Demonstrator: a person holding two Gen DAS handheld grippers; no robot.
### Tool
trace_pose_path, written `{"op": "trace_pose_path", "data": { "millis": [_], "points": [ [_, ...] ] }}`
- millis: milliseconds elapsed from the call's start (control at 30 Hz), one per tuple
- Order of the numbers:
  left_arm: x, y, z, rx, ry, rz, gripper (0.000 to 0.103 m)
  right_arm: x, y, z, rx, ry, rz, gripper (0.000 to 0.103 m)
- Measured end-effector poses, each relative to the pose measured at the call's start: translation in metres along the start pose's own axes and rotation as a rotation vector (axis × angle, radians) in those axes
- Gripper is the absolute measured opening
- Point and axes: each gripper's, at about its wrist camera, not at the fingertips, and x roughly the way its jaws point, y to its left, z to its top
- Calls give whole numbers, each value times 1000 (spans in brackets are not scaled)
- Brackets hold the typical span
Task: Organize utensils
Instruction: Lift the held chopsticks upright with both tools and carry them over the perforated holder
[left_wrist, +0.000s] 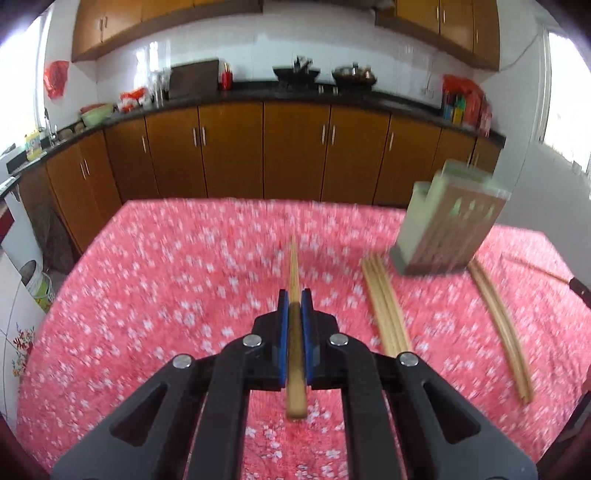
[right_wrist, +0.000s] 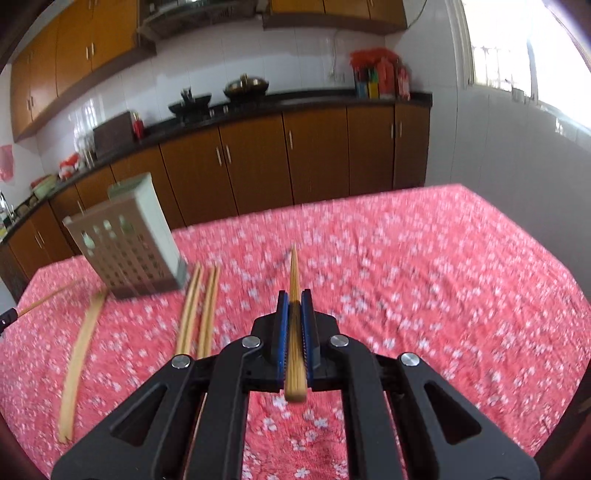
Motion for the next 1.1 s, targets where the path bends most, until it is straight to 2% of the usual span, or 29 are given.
{"op": "trace_pose_path", "data": {
  "millis": [133, 233, 467, 600, 733, 867, 1000, 1100],
  "points": [
    [-22, -1, 22, -23, -88, -9, 8, -9, 2, 19, -3, -62, 11, 8],
    [-29, -2, 38, -34, -126, -12, 8, -12, 3, 31, -7, -99, 13, 8],
    [-34, 0, 72, -39, -170, 3, 8, -13, 8, 65, 6, -155, 30, 8],
    [-42, -5, 98, -47, -209, -11, 8, -26, 23, 94, 4, -230, 68, 8],
    [-65, -21, 130, -45, -301, -52, 8, -51, 43, 130, 14, -352, 146, 8],
    [-88, -41, 157, -54, -384, -135, 8, -66, 58, 147, 46, -427, 249, 8],
    [-94, -66, 166, -44, -412, -218, 8, -63, 77, 147, 32, -444, 301, 8],
    [-86, -83, 162, -24, -407, -243, 8, -50, 88, 141, 21, -421, 319, 8]
  ]
}}
